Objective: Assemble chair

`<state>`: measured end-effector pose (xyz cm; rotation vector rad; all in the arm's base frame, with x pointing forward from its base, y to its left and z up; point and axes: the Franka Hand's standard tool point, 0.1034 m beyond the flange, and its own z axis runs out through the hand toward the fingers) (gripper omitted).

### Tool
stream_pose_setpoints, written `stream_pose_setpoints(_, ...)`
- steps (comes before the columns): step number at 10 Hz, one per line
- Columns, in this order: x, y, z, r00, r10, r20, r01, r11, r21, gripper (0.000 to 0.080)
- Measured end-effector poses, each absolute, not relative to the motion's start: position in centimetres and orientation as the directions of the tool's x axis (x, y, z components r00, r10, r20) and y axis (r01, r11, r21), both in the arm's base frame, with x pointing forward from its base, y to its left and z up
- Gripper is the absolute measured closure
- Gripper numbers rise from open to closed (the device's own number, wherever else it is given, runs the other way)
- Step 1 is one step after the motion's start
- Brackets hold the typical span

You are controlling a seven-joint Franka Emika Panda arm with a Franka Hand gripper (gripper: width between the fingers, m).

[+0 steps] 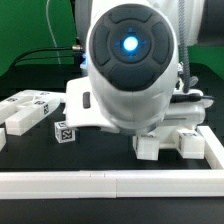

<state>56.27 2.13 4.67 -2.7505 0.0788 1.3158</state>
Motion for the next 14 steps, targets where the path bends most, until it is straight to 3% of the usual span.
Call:
stream_pose_setpoints(2,56.5,2.8,4.2,0.633,-0.033,-0.774,-0.1,-0.994,-0.04,0.077)
stream_pose_setpoints(7,57.0,2.8,3.4,0.66,-0.025,-0.751,-0.094,-0.994,-0.049,0.077)
stream_pose_setpoints(8,57.0,2.8,3.4,0.66,-0.026,-0.751,-0.095,-0.994,-0.049,0.0695)
stream_pose_setpoints(10,57.0,2.7,3.4,0.66,-0.027,-0.751,-0.096,-0.994,-0.049,0.0378)
stream_pose_setpoints(11,57.2,2.6,3.4,0.662,-0.031,-0.749,-0.1,-0.994,-0.048,0.0378)
stream_pose_setpoints(12,57.9,2.3,4.3,0.675,-0.039,-0.737,-0.108,-0.993,-0.045,0.0213)
stream_pose_setpoints(14,59.8,1.5,7.0,0.756,-0.038,-0.654,-0.104,-0.992,-0.064,0.0155)
